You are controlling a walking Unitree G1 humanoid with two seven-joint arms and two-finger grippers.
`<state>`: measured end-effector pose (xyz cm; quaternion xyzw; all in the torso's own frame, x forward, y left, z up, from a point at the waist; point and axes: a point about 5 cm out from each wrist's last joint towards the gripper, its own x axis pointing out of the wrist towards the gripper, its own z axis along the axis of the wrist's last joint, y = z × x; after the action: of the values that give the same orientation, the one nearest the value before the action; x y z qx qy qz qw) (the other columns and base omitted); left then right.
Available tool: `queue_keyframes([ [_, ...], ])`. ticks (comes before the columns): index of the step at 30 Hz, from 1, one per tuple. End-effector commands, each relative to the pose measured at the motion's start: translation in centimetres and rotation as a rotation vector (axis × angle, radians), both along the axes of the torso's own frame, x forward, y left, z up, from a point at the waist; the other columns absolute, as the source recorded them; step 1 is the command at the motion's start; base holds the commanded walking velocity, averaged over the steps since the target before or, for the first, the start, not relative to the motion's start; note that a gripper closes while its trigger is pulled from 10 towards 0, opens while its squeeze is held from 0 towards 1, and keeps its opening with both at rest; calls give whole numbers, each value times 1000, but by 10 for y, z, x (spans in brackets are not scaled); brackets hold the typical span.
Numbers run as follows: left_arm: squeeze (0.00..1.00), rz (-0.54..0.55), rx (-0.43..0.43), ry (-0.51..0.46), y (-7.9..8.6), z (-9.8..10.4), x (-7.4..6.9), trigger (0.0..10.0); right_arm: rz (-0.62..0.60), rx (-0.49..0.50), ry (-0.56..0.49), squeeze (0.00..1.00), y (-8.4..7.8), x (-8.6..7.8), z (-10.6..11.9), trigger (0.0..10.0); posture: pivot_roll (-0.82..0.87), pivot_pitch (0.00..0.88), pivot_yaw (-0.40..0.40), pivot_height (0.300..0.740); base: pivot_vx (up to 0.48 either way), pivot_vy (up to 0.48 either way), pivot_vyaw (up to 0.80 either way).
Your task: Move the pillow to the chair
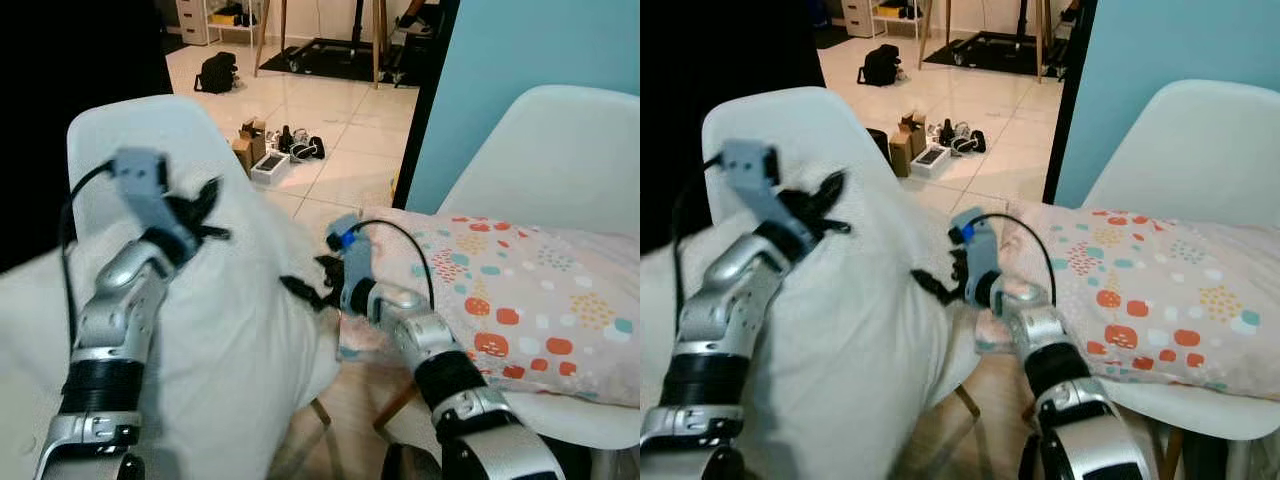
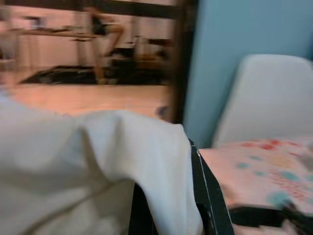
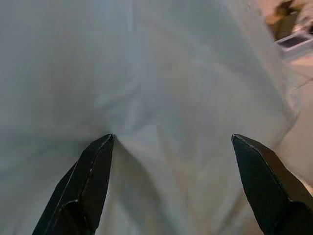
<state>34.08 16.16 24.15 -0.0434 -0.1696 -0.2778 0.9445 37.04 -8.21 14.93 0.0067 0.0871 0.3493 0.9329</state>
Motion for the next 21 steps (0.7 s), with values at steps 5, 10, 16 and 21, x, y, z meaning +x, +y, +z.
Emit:
queue_keyframes([
  [5, 0, -293, 137, -139, -30, 22, -29, 0, -80, 32, 9, 0, -13, 4, -1, 10000, 151, 1, 3, 576, 0, 0, 0],
  [10, 0, 63, 218, 23, 18, -2, -8, 0, -73, 24, 19, 0, -15, 1, -6, 10000, 154, 6, 3, 576, 0, 0, 0],
  [16, 0, 533, 222, 154, 83, -17, 2, 0, -67, 25, 30, 0, -14, 0, -9, 10000, 159, 10, -3, 576, 0, 0, 0],
  [21, 0, 691, 166, 217, 109, -20, -4, 0, -61, 22, 31, 0, -12, 0, -10, 10000, 160, 14, -10, 576, 0, 0, 0],
])
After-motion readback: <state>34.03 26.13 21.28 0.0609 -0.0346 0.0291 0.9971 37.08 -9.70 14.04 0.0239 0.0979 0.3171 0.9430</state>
